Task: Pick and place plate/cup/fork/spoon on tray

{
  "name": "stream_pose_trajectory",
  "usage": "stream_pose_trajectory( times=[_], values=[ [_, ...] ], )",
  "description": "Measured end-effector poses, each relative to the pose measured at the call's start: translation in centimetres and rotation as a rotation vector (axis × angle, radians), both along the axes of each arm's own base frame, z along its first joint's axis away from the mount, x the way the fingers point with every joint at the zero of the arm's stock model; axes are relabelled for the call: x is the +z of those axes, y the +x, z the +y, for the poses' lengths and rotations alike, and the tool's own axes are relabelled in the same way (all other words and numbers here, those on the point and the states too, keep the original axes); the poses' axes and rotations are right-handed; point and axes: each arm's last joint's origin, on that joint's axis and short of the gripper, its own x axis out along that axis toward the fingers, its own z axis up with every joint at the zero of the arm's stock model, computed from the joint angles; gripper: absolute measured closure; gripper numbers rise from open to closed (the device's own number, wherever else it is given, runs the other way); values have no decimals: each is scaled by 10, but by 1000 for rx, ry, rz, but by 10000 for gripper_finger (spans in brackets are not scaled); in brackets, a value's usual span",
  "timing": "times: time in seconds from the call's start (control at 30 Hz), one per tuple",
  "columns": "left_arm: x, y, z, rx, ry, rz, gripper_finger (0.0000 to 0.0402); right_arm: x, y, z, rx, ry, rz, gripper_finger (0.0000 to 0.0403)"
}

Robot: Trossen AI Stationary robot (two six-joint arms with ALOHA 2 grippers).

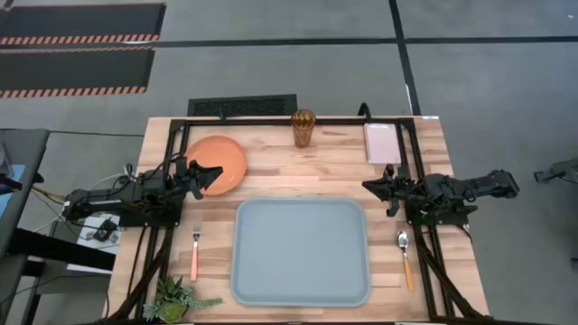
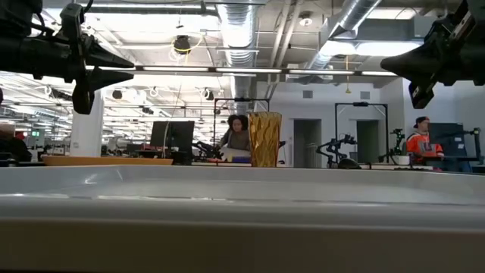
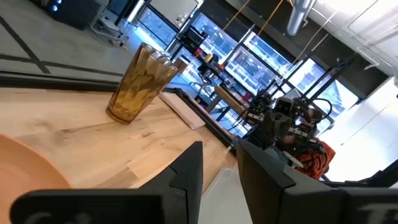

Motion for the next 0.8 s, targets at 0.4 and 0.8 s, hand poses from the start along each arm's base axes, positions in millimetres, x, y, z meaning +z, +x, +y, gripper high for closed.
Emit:
stream_pose_trajectory(
  times=[0.4,0.8],
  values=[
    [0,-1,2,66,-10,-9,315,0,0,0,-4,-16,3,365],
    [9,-2,2,72,-151,-169,310,14,-2,-2,2,267,-201,365]
  ],
)
